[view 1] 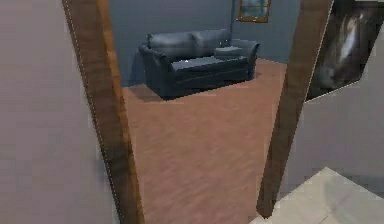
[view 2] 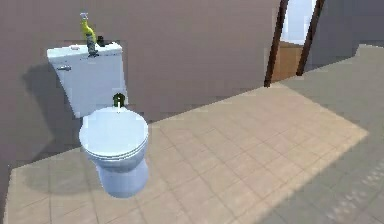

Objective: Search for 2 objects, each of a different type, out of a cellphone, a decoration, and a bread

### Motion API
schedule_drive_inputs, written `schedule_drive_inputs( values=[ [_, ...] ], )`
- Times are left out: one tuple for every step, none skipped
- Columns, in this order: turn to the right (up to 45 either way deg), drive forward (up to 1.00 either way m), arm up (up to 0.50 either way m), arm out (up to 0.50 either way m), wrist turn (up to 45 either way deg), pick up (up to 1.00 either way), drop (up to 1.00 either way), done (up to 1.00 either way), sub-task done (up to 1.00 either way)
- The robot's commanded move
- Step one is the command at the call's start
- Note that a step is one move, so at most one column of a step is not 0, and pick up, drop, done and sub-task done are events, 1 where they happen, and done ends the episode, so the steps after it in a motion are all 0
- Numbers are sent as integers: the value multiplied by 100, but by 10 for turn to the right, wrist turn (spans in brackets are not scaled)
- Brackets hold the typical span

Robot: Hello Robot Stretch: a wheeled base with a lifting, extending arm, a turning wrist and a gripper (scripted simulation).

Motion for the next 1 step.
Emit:
schedule_drive_inputs(
  values=[
    [150,0,0,0,0,0,0,0,0]
  ],
)
